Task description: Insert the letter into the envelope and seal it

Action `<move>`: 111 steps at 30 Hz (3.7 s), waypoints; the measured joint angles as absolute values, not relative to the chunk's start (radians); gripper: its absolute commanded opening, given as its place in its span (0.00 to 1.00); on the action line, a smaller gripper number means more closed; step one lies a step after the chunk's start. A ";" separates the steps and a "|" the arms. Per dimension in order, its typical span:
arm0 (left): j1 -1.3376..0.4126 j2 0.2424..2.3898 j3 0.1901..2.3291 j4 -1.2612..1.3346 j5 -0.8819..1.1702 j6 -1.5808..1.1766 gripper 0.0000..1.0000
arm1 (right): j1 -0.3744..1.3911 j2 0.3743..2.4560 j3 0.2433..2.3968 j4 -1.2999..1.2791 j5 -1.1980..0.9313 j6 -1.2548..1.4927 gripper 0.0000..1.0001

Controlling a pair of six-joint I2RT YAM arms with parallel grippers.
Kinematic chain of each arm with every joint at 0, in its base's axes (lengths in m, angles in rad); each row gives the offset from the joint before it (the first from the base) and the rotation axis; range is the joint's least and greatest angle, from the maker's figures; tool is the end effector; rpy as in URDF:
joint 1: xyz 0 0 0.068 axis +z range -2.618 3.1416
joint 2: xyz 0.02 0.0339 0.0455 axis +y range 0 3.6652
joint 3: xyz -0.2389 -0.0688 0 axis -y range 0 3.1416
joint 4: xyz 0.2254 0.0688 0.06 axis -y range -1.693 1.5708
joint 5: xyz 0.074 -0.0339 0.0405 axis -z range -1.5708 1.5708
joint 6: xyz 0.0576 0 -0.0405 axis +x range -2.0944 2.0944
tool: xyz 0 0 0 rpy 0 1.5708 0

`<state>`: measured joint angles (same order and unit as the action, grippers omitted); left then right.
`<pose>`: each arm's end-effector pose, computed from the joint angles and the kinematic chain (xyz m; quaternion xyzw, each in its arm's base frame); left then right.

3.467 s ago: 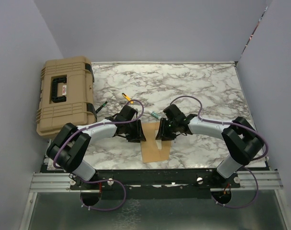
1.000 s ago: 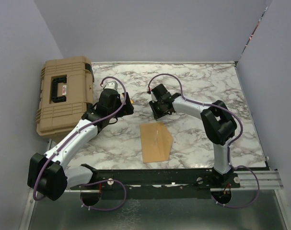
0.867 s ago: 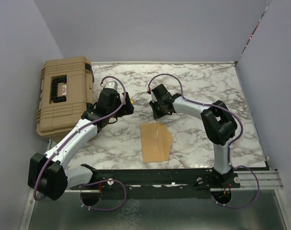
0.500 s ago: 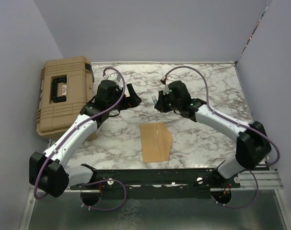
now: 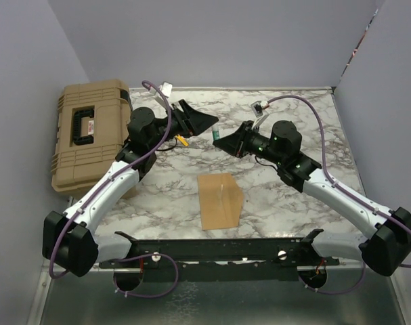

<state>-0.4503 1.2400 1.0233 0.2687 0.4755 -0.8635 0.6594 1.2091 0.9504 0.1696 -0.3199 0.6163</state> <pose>0.2590 -0.1545 0.3561 0.0299 0.6899 -0.5588 0.4591 0.2235 0.1962 0.3258 -0.1232 0.7260 0.4912 0.4653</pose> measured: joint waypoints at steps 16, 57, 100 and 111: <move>-0.552 1.244 0.956 0.411 0.558 -0.941 0.00 | 0.659 1.161 0.942 0.228 -0.401 0.697 0.48; -0.559 1.204 0.882 0.432 0.553 -0.938 0.00 | 0.657 1.149 0.905 0.200 -0.475 0.727 0.46; -0.561 1.177 0.978 -0.062 0.785 -0.140 0.00 | 0.668 1.289 1.325 -0.447 -0.384 0.650 0.00; -0.558 1.178 0.876 -0.210 0.748 -0.111 0.00 | 0.644 1.232 1.481 -0.498 -0.144 0.632 0.00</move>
<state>-0.5575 1.1782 0.8761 -0.2096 0.7475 -0.1112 0.6437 1.2324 1.4811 -0.4984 -0.1436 0.6323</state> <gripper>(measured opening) 0.202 0.209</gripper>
